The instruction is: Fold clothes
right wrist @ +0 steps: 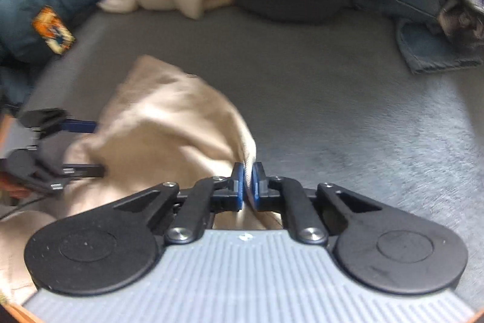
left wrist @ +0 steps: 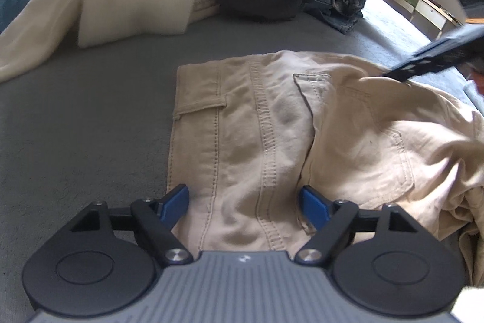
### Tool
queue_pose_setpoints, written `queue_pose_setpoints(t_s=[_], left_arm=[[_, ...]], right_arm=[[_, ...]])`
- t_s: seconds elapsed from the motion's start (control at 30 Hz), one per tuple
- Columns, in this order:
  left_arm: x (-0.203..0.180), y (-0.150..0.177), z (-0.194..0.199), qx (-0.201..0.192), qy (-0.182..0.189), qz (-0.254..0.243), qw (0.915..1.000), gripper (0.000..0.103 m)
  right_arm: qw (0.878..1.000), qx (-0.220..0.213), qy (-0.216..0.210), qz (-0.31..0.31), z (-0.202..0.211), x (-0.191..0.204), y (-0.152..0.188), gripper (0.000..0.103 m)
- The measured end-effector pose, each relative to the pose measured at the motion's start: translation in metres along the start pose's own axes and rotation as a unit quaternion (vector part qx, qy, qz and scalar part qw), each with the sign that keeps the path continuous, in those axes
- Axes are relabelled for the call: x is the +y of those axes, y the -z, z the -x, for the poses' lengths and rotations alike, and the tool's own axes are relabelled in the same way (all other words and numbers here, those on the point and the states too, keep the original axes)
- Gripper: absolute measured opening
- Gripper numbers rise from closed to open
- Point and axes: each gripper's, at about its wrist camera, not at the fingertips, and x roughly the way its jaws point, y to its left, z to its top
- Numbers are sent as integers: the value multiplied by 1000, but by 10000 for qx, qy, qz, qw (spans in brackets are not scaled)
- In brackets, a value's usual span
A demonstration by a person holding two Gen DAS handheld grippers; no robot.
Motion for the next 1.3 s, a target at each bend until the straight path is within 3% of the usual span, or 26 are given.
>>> queue_pose_setpoints(t_s=[0.1,0.3,0.43,0.6,0.8,0.97,1.03,1.1,1.17,1.3], left_arm=[[7,1,14,-20,11,380,9993,70],[27,7,71,-352,478,1410,9882,69],[21,10,107,-508,924,1525,9827,70],[-1,19,132,-455,1348,1358,9805,77],[-26,36,129,15,899,1525,9842,79],[-12,56,112,513,409,2169,9740,66],[-1,63,106,602,360,2508,9655,54],[6,68,103,644,313,2736,9592,25],[12,72,104,600,336,2869,9555,18],[14,76,110,541,169,2634,9630,14]], right_arm=[[9993,-279,-211,127,25,22,11,4],[9963,-574,-587,238,70,77,46,4],[9943,-593,-803,382,81,127,74,4],[9940,-483,-851,498,81,172,112,4],[9942,-378,-952,317,76,203,147,4],[9930,-413,-1098,137,76,219,157,4],[9917,-385,-1216,145,77,225,160,4],[9907,-329,-1306,192,75,233,161,4],[9906,-237,-1314,307,73,240,162,5],[9917,-156,-1228,353,82,237,154,9]])
